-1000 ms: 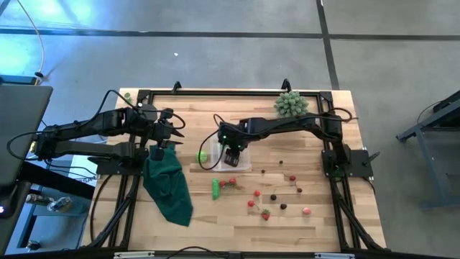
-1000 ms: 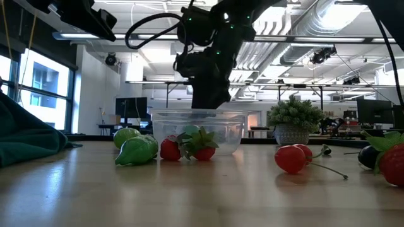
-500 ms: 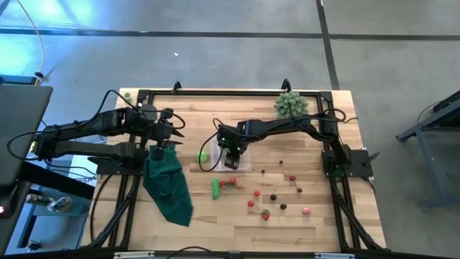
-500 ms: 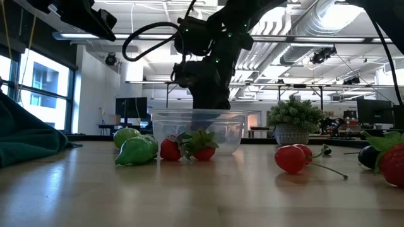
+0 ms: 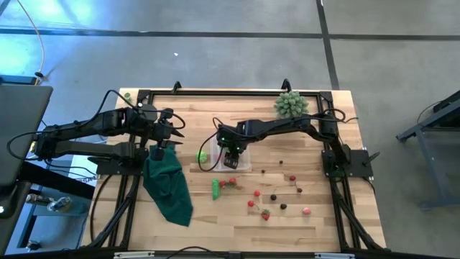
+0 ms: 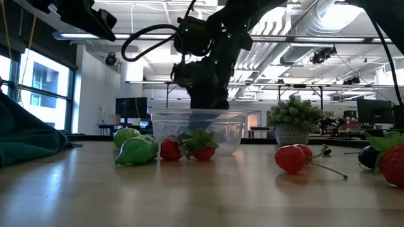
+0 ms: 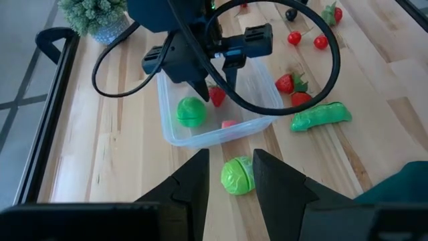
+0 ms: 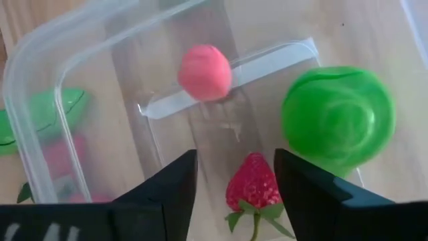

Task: Pick and placing Produce into tupperware
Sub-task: Put the peach into the transparent bin

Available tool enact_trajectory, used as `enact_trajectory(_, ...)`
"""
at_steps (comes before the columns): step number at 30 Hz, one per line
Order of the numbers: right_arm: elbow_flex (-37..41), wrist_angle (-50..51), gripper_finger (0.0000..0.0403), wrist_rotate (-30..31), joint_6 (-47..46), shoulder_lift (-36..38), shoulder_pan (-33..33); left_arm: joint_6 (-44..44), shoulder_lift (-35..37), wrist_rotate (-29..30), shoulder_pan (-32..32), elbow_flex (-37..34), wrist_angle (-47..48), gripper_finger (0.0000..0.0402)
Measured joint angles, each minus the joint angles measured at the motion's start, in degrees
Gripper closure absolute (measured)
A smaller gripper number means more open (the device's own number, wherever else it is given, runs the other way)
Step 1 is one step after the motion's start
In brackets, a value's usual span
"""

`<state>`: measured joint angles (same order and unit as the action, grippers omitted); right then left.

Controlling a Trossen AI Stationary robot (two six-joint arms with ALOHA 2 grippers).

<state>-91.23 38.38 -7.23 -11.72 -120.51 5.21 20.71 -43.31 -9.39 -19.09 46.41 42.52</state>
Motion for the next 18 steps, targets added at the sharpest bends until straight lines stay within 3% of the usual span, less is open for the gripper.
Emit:
enact_trajectory(5, -3.36, 3.04, 0.0208, 3.59, -1.19, 3.13, -0.15, -0.02, 0.0, 0.0, 0.0, 0.0, 0.0, 0.0295)
enact_trajectory(18, -3.57, 14.29, 0.0208, 26.34, -9.63, 21.91, -2.54, -0.02, -0.01, 0.0, 0.0, 0.0, 0.0, 0.0295)
